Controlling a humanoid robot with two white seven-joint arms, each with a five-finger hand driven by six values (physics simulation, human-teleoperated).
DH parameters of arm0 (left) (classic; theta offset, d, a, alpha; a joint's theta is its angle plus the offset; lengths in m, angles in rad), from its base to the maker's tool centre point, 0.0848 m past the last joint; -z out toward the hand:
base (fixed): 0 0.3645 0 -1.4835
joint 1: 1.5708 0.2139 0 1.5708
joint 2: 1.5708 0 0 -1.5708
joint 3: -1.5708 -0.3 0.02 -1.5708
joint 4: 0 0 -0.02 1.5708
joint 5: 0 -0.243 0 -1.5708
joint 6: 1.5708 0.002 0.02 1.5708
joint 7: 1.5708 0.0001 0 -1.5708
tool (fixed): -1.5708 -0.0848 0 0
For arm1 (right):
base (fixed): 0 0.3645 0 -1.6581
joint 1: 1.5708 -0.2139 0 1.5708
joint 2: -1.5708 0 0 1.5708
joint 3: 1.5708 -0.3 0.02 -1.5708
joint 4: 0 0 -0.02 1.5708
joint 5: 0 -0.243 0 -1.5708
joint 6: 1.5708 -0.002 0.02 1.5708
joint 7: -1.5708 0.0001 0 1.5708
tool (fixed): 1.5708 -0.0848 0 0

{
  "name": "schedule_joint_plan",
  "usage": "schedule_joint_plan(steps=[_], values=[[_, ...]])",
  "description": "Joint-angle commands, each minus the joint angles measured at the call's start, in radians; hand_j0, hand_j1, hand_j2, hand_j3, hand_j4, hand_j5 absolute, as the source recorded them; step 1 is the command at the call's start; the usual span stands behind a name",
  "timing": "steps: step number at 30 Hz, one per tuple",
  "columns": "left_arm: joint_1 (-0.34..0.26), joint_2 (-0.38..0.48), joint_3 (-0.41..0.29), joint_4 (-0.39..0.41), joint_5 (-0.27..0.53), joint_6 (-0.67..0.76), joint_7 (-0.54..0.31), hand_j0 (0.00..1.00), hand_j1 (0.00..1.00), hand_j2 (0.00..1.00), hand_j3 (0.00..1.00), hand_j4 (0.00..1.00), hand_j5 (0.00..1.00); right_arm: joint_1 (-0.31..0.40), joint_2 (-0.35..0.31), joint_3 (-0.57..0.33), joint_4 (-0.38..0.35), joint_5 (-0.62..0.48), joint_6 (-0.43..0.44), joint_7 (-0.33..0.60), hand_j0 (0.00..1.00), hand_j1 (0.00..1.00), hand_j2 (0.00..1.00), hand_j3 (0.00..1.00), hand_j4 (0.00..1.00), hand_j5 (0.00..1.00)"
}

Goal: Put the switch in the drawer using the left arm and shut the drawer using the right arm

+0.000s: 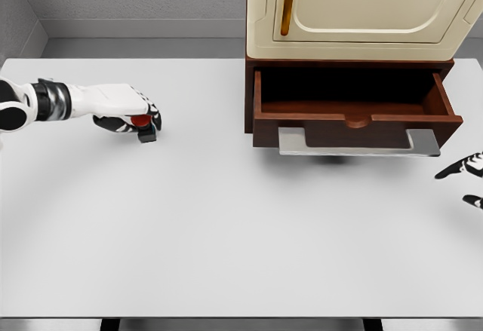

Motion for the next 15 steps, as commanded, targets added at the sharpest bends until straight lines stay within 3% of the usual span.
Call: schedule_joint_plan(steps=[1,5,13,15], values=[[0.000,0.000,-0.005,-0.004,-0.003,-0.003,-0.003,0.46,0.46,0.46,0.46,0.46,0.46,0.000,-0.007,-0.001,-0.001,-0.012,0.003,0.000,0.68,0.68,0.68,0.68,0.68,0.68],[-0.002,0.002,-0.003,-0.004,-0.003,-0.003,-0.003,0.34,0.34,0.34,0.34,0.34,0.34,0.000,-0.039,0.001,-0.001,-0.012,0.003,0.000,0.68,0.68,0.68,0.68,0.68,0.68],[-0.023,0.007,-0.003,-0.007,0.006,-0.003,-0.003,0.33,0.33,0.33,0.33,0.33,0.33,0.002,-0.042,0.009,-0.001,-0.012,0.003,0.000,0.68,0.68,0.68,0.68,0.68,0.68],[-0.025,0.030,-0.003,-0.041,0.044,-0.003,-0.003,0.33,0.33,0.33,0.33,0.33,0.33,0.002,-0.065,0.009,-0.001,-0.012,0.003,0.000,0.67,0.67,0.67,0.67,0.67,0.67]])
